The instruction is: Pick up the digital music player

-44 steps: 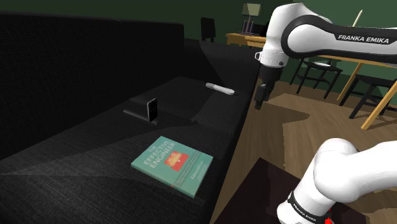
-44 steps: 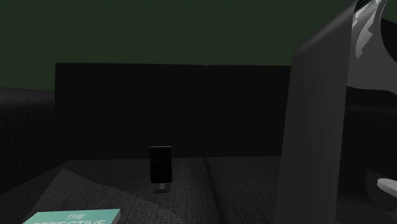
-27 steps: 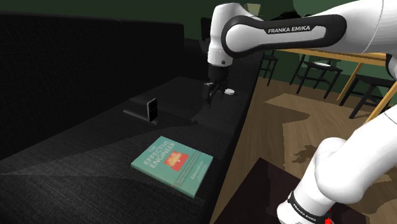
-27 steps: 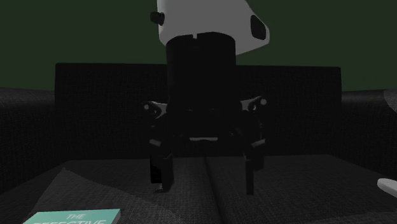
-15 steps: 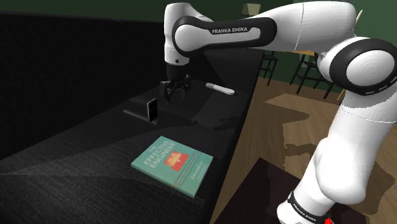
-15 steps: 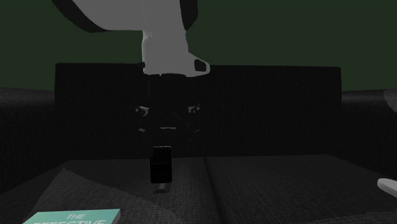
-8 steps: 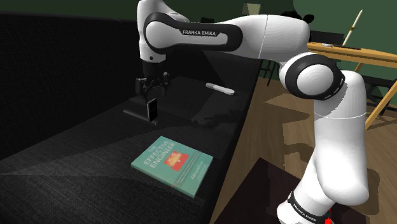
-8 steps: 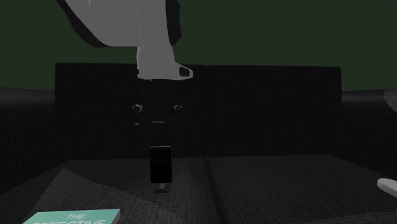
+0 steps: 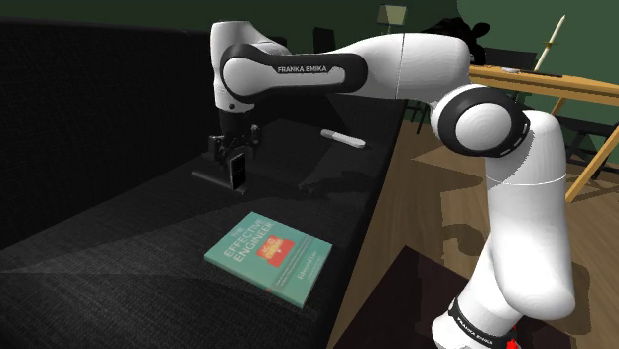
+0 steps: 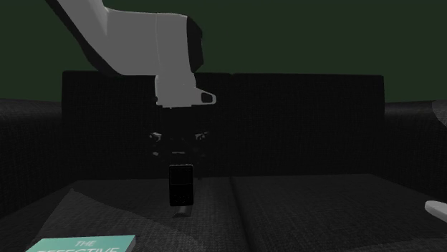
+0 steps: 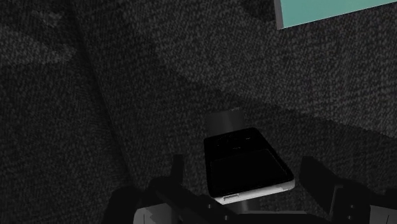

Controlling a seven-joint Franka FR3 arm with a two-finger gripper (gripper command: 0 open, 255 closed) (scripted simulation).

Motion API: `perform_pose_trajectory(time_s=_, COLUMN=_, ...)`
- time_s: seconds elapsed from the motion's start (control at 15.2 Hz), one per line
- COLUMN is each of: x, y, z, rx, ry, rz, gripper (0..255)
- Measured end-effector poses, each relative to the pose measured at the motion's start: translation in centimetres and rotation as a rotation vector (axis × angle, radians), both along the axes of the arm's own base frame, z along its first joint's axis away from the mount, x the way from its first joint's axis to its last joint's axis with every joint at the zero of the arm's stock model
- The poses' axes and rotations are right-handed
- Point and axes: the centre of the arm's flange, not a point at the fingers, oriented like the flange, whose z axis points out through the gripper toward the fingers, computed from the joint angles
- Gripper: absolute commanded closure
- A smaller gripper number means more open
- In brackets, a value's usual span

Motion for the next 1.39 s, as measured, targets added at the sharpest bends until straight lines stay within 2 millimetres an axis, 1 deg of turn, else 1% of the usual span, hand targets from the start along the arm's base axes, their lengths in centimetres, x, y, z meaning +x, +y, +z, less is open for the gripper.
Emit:
perform_pose_trajectory(time_s=0.07, x=0.1, y=0.0, z=-0.2, rx=0.0, ry=0.0, rz=0.0, gripper=255)
perform_pose_trajectory(time_s=0.66, x=0.1, y=0.1, z=-0.4, rx=0.002, ry=-0.003, rz=0.001, gripper=255)
perform_pose_trajectory(time_s=0.79, x=0.1, y=0.1, z=-0.1, rx=0.001, ry=-0.002, rz=0.001, gripper=255)
perform_pose_trajectory(time_s=0.99, x=0.1, y=0.1, z=1.1, rx=0.0, ry=-0.001, rz=0.0, gripper=255)
perform_pose_trajectory(time_s=1.39, x=0.2, y=0.1, z=4.4, rx=0.0, ry=-0.001, rz=0.0, gripper=255)
